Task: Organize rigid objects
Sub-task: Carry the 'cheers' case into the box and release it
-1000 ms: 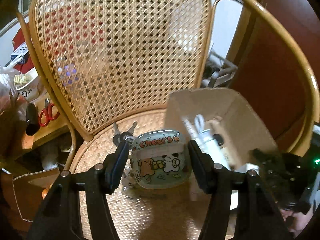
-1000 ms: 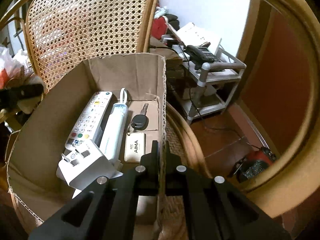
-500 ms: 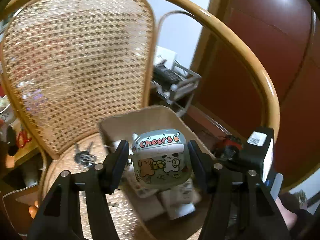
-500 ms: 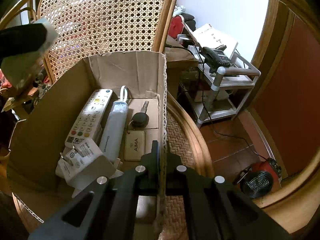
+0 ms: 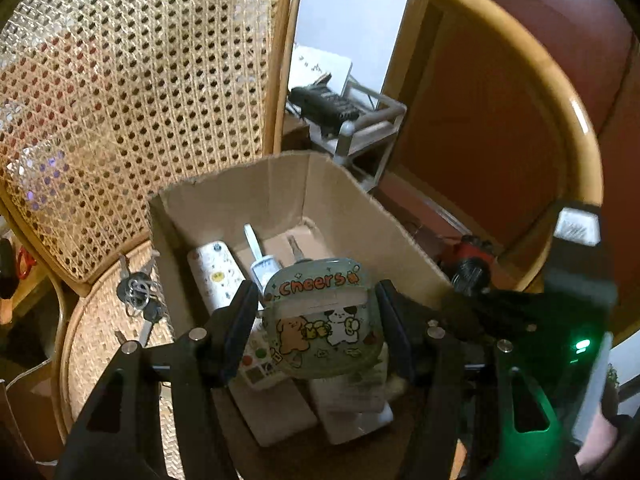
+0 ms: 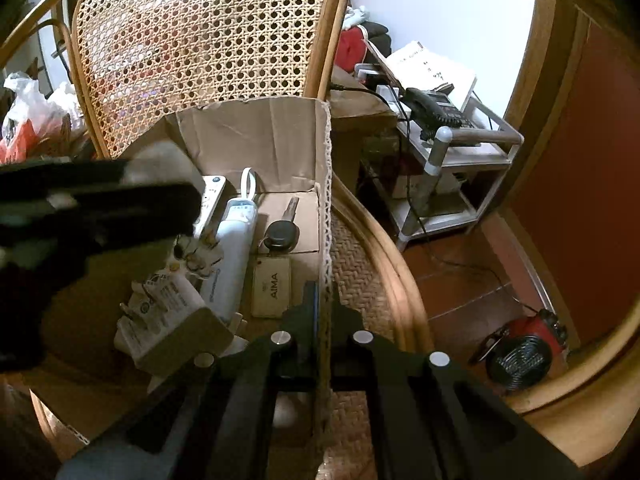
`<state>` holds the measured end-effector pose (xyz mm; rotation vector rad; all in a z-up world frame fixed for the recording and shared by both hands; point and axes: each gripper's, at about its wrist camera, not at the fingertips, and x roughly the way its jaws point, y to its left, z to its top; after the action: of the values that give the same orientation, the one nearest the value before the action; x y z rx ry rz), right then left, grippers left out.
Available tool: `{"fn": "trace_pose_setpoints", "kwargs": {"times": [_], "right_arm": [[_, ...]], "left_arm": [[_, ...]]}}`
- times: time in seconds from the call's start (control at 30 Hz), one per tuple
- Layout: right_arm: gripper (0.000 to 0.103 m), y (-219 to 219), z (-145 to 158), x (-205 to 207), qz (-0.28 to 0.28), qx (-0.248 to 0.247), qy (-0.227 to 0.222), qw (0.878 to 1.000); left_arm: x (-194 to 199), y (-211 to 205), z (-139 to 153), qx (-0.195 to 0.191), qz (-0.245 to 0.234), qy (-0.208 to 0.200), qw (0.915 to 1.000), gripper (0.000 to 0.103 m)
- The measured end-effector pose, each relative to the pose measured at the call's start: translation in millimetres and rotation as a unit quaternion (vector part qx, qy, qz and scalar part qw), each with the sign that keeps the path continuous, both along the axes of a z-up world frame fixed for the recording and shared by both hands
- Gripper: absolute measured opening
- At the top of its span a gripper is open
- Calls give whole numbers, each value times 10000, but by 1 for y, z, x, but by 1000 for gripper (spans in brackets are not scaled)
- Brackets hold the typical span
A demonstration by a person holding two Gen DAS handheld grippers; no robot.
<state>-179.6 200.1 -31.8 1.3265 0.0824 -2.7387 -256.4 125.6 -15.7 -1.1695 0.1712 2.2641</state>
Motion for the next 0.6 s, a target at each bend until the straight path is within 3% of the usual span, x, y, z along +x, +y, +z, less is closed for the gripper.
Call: {"fn": "trace_pose_setpoints", "kwargs": {"times": [0.07,0.13,0.17,0.37,0.43,0.53,0.6], "right_arm": [[5,1,0,0,2,26,-3,10000],[5,1,0,1,3,13,-9,10000],[5,2,1,0,9,33,-6,10000],[5,4,0,-1,11,20,-18,10000],[6,4,1,0,8,8,-24,10000],[5,3,1,-2,18,39,-19,10000],[5,3,1,-1,24,40,-19,10000]], "left_arm": [[0,3,-9,-78,-2,-38,10000,59],[-3,3,-17,-86,-18,-99,9999,49],[-5,4,-18,-172,3,-60,9998,49],[-7,0,-18,-7,63,-50,10000,63],[-3,-6,-9,111,125,-16,9999,74],[-3,-28,13,346,321,349,9983,76],[-5,-47,24,516,453,453,9966,82]]}}
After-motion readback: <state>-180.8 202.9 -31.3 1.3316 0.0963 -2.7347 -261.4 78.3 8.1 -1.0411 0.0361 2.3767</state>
